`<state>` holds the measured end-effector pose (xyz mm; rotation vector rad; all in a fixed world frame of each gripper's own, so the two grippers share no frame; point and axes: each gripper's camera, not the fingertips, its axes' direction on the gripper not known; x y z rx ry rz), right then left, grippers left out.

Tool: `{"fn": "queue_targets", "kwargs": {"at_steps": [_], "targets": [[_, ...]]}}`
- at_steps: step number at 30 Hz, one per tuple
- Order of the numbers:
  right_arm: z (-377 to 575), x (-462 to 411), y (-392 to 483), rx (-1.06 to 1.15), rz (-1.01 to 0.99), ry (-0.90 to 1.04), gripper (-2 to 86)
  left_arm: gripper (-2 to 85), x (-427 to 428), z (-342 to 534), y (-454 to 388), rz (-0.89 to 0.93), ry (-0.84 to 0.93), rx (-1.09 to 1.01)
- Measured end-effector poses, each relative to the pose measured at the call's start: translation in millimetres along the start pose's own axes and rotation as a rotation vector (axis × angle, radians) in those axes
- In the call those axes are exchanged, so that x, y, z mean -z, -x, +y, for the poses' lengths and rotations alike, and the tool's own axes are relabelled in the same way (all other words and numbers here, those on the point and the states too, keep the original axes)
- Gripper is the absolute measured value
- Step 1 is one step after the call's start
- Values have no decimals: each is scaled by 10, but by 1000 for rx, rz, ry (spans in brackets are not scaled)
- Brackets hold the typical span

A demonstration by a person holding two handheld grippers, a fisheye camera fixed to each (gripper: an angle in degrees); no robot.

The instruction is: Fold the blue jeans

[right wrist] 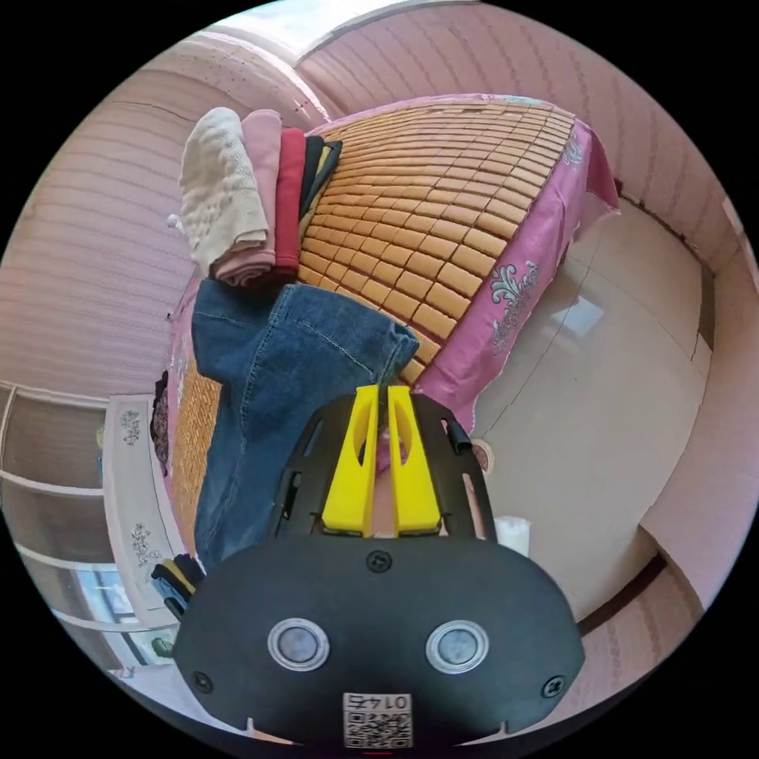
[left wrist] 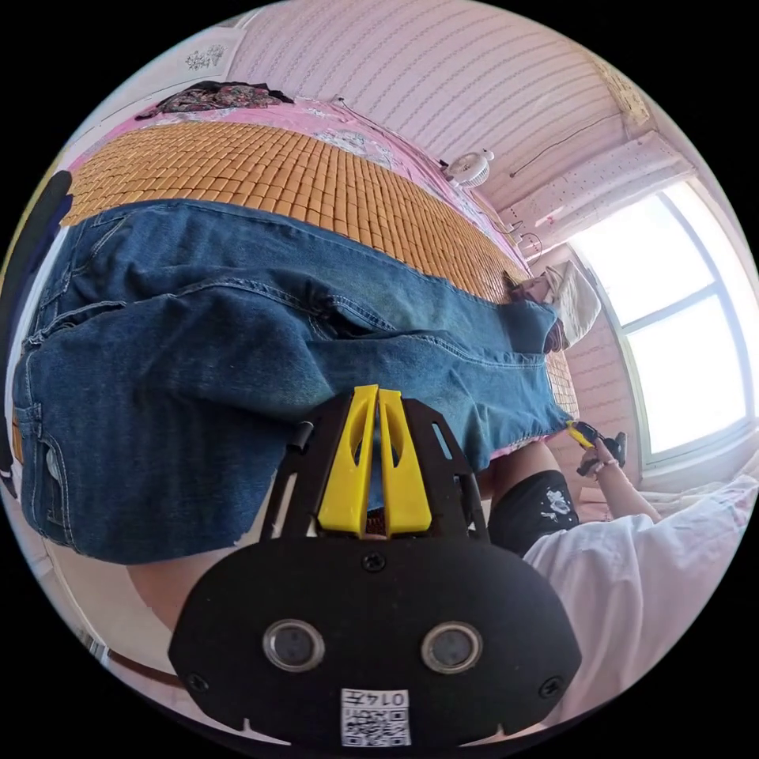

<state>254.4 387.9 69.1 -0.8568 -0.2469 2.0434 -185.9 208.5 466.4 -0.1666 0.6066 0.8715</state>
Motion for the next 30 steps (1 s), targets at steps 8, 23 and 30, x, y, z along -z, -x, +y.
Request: {"fn": "queue_targets", "kwargs": {"at_steps": [8, 23, 30], "targets": [[432, 699, -19, 235, 111, -109, 37, -10, 91, -29, -377, -26, -11, -117], [-27, -642, 1946, 713, 329, -105, 35, -10, 393, -750, 204, -335, -134, 77], [-532, -1597, 2787, 762, 294, -53, 1, -10, 164, -1181, 493, -472, -78, 154]]}}
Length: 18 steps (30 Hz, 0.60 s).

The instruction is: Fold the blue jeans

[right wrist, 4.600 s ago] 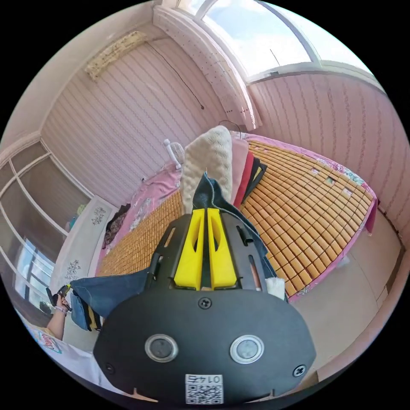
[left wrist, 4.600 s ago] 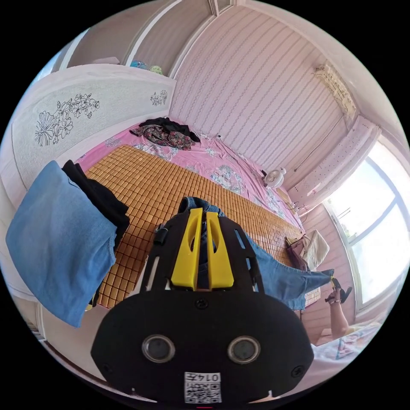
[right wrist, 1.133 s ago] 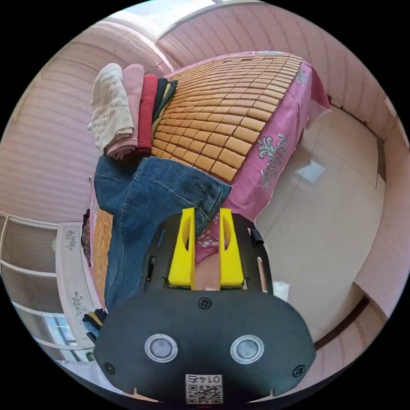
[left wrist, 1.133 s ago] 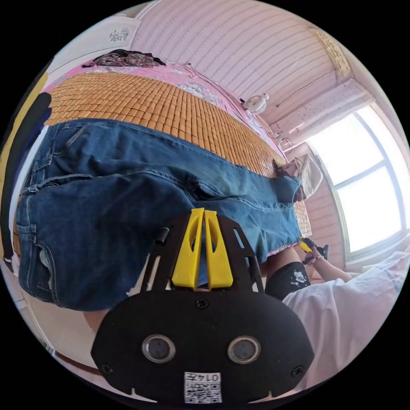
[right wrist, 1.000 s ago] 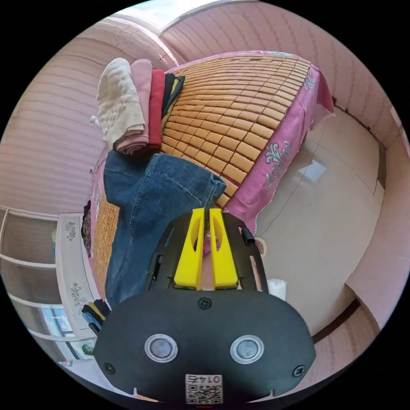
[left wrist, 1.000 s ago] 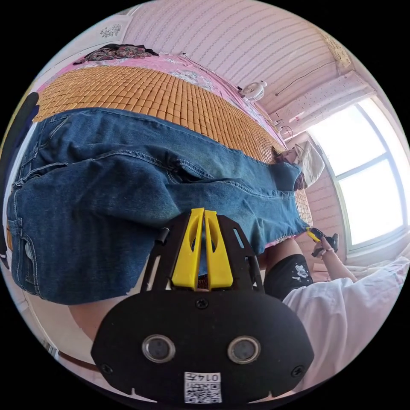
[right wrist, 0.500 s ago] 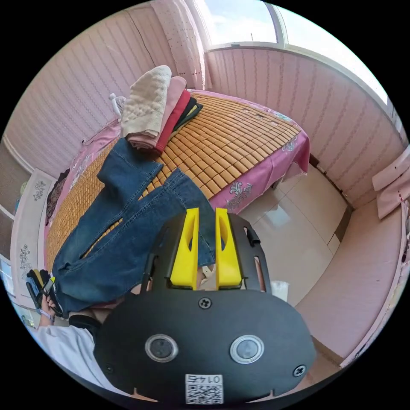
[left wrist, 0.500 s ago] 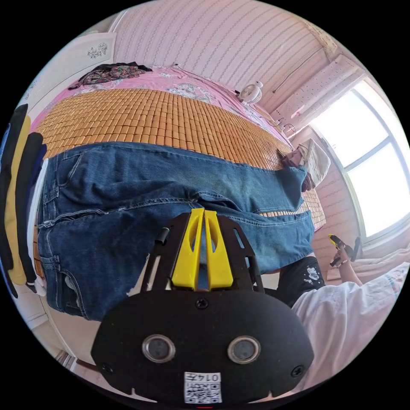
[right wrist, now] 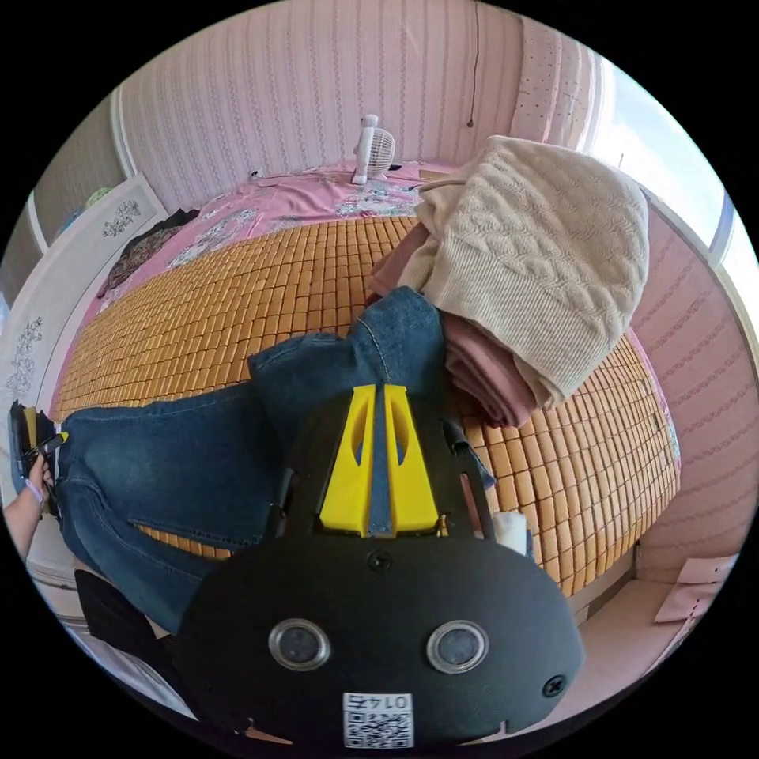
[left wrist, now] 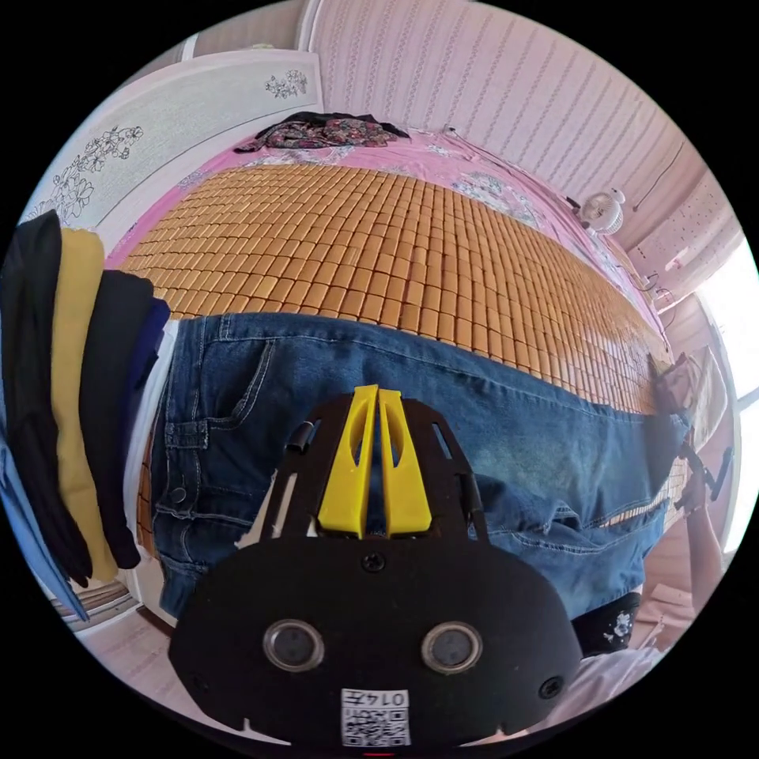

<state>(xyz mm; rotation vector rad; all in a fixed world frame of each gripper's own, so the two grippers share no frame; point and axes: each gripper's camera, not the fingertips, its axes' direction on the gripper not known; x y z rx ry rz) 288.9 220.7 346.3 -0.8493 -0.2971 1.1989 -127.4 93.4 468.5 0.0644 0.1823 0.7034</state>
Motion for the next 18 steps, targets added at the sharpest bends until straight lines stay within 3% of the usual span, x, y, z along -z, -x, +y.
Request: {"fn": "queue_targets", "kwargs": {"at_steps": [3, 9, 18], "targets": [[-167, -484, 155, 5, 58, 118, -1, -10, -216, -61, -51, -162, 95, -47], [-204, -752, 201, 11, 352, 190, -3, -10, -100, 155, 158, -93, -45, 45], [-52, -723, 46, -161, 310, 165, -5, -10, 108, 238, 428, -80, -35, 79]]}}
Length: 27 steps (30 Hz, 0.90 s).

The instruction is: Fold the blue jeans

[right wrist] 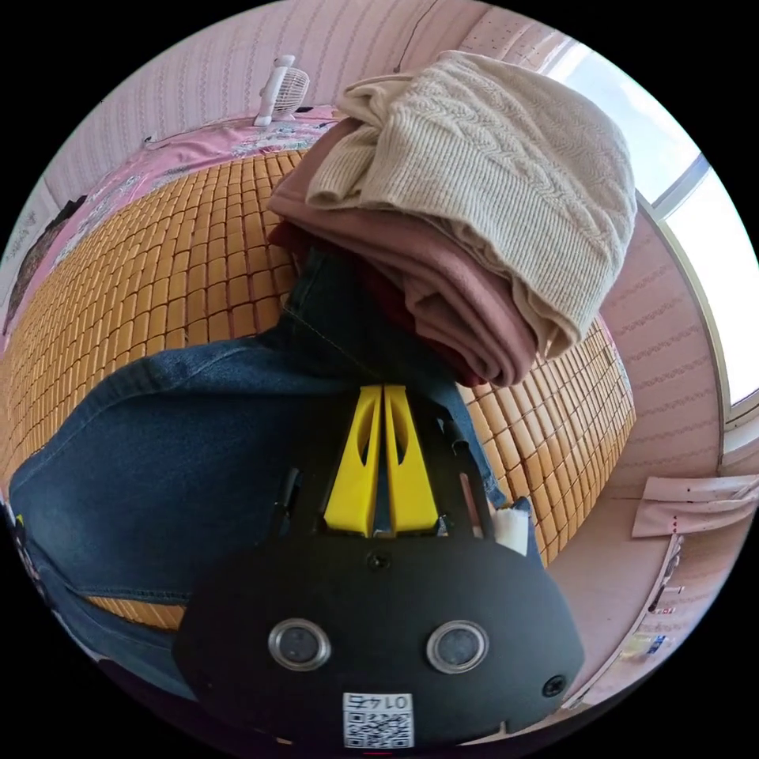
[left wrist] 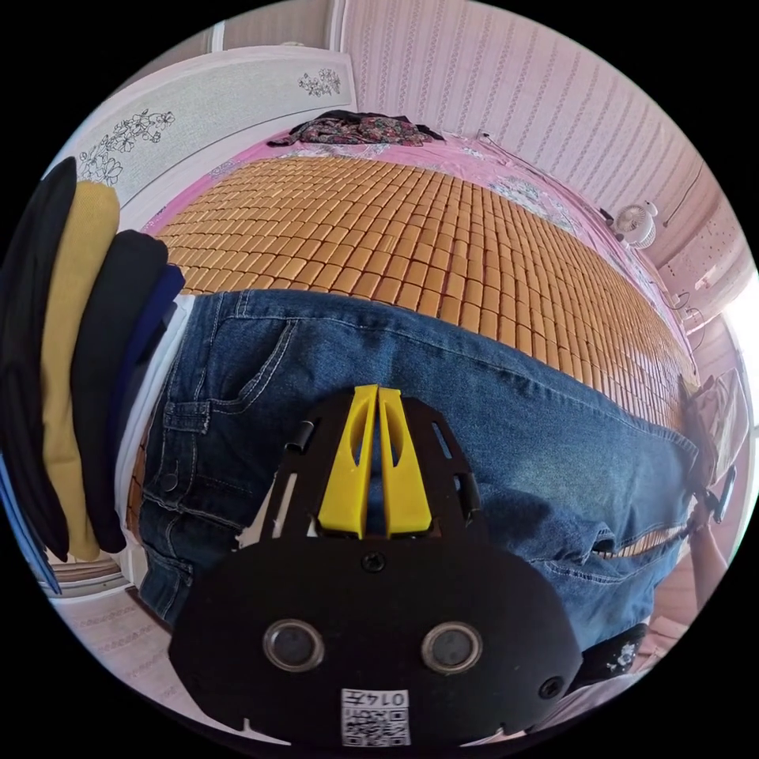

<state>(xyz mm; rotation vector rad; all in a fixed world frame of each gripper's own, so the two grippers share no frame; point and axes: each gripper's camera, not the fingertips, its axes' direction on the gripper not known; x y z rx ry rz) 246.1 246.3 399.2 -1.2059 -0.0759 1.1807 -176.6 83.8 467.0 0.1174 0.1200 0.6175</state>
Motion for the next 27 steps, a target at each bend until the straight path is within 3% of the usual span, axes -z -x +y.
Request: {"fn": "queue_targets", "kwargs": {"at_steps": [5, 8, 11, 19, 23, 25, 27], "targets": [[223, 152, -287, 50, -108, -21, -6, -8, 251, 224, 445, 89, -19, 99], [586, 320, -631, -6, -223, -58, 2, -2, 616, 555, 857, 215, -125, 169], [1073, 406, -1008, -64, -276, -59, 27, 27, 1033, 1045, 1380, 216, -213, 278], [2366, 400, -2004, -322, -270, 20, 97, 117, 1487, 2357, 2672, 206, -250, 643], [2751, 279, -2322, -470, -305, 75, 140, 147, 1323, 2631, 2988, 361, -234, 799], [2946, 172, -2510, -560, -352, 106, 155, 128, 1213, 2597, 3061, 457, -209, 814], [3052, 114, -2634, -612, -380, 112, 159, 49, 1162, 2507, 3139, 489, -130, 815]]}}
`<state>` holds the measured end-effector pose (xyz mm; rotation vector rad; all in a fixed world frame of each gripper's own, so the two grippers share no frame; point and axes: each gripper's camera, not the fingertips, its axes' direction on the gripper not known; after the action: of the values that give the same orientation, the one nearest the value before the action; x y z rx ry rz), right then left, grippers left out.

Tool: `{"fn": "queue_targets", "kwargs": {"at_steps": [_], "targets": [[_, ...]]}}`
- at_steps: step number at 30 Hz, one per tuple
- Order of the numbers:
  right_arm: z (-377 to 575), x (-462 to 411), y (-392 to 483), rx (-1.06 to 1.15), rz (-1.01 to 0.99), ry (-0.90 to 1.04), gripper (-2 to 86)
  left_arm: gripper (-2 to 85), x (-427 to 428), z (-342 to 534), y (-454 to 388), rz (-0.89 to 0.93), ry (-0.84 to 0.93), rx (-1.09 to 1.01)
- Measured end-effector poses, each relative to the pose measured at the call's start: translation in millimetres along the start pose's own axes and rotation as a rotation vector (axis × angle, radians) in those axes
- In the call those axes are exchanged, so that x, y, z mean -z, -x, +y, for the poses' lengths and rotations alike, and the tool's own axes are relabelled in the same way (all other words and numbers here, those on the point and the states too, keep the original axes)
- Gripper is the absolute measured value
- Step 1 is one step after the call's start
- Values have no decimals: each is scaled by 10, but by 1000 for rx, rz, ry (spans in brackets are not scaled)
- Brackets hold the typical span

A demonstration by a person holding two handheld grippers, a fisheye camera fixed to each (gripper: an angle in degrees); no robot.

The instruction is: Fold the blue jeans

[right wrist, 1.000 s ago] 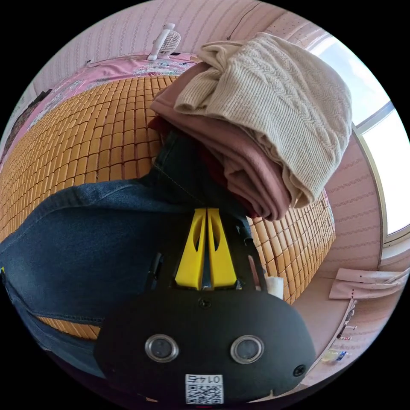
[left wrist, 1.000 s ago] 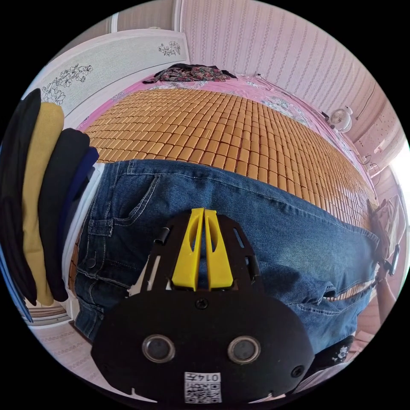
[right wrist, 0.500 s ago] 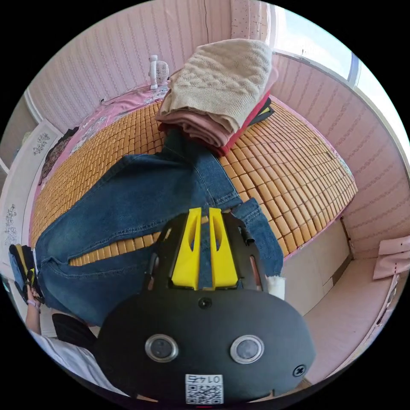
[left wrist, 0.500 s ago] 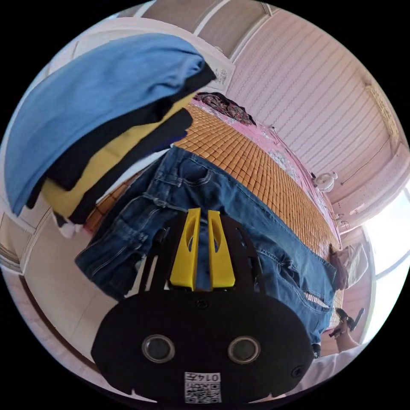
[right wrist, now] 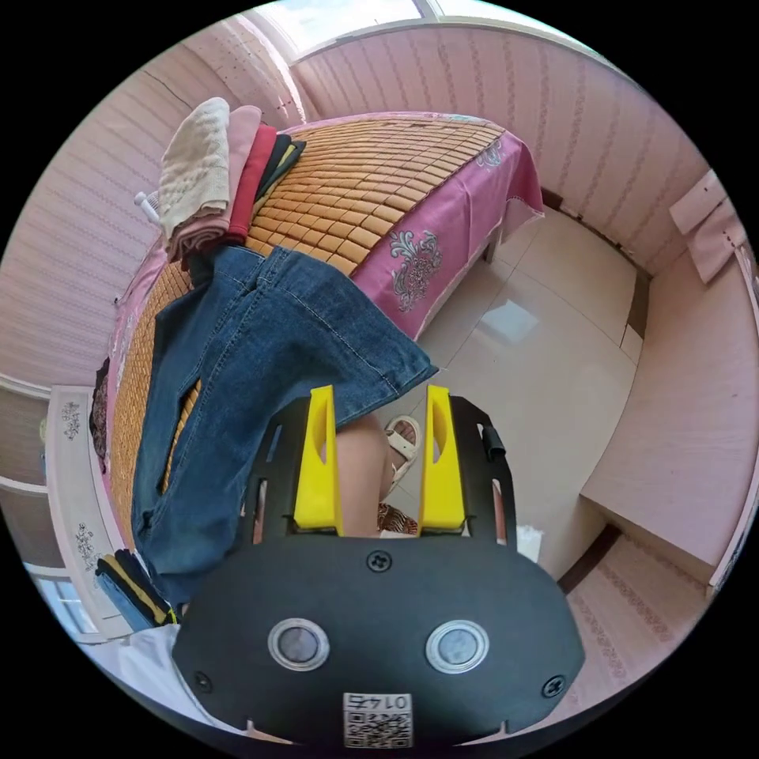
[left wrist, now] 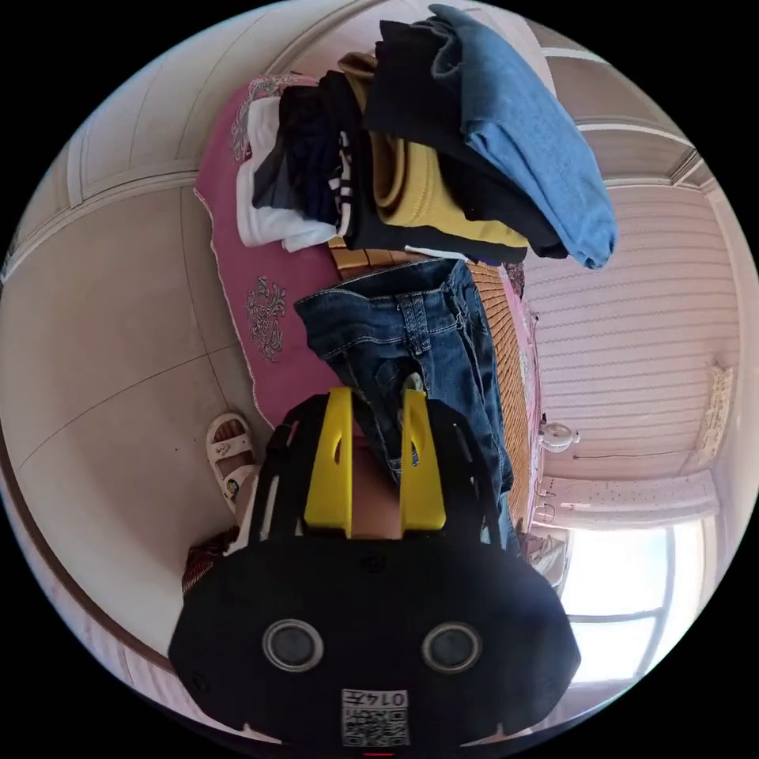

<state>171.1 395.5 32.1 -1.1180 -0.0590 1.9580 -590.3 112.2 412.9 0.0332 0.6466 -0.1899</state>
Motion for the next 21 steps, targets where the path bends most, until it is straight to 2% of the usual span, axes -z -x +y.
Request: {"fn": "queue_targets", "kwargs": {"at_steps": [3, 7, 11, 16, 21], "targets": [[-8, 26, -216, -34, -43, -10, 160, 2, 176, -168, -95, -20, 31, -47], [-1, 87, -468, -44, -91, -36, 159, -8, 851, -203, -275, 42, -213, -183], [20, -24, -675, -92, -119, -9, 166, -9, 774, -317, -86, -38, -89, -74], [-15, -170, -873, -177, -232, -24, 173, -9, 813, -296, -36, 28, -109, -17], [-86, -414, -961, -196, -254, 58, 176, -9, 830, -339, -350, -122, -52, -181]]}}
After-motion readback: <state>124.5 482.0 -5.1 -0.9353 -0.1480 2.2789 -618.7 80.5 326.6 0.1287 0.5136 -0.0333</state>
